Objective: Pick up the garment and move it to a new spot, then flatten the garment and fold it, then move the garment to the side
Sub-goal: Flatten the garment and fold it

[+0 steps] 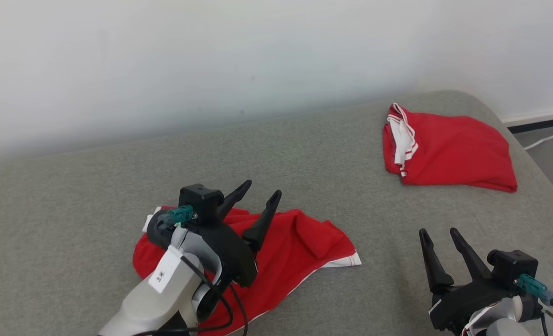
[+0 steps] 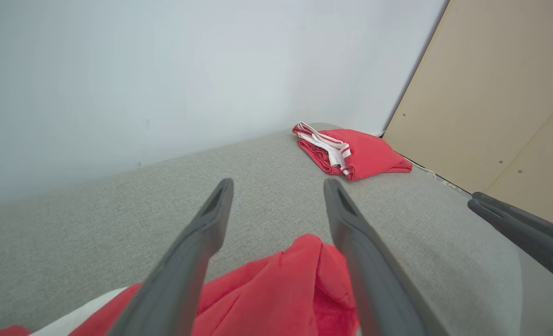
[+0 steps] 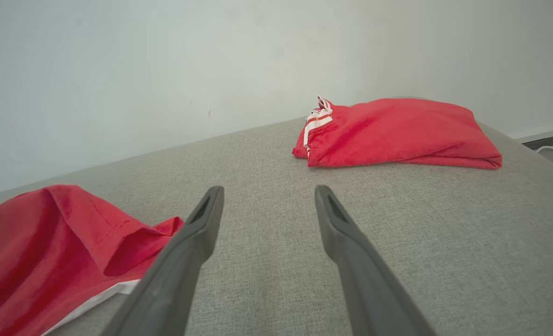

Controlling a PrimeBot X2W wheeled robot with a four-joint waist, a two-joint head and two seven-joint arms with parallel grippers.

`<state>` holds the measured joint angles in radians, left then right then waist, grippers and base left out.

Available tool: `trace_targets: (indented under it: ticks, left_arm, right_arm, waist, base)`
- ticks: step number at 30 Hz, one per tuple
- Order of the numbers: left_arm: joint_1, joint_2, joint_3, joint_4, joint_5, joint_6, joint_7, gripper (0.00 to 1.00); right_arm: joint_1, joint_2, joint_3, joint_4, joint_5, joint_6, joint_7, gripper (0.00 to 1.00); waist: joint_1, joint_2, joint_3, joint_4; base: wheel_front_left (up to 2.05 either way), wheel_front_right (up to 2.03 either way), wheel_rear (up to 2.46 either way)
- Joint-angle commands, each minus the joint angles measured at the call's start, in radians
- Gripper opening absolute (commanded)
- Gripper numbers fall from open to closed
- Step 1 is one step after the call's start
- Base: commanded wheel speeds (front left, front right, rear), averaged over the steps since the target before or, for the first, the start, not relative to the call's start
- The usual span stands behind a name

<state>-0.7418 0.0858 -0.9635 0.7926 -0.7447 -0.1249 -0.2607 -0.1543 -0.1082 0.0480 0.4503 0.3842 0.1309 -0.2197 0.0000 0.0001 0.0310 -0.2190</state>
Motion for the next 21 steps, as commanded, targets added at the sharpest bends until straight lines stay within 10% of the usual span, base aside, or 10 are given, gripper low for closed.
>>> trace_targets:
  ticks: [1, 21]
  left_arm:
    - [0.015, 0.005, 0.018, -0.013, 0.025, -0.002, -0.006, 1.0]
    - [0.321, 0.128, 0.329, -0.349, 0.296, 0.11, -0.005, 1.0]
  right_arm:
    - [0.007, -0.007, -0.004, -0.001, -0.005, -0.001, 0.0, 1.0]
    - [0.059, -0.028, 0.012, -0.036, -0.001, -0.001, 0.022, 1.0]
  waist:
    - [0.0, -0.0001, -0.012, 0.019]
    - [0.0, -0.0001, -0.091, 0.118]
  base:
    - [0.0, 0.0, 0.0]
    - [0.0, 0.0, 0.0]
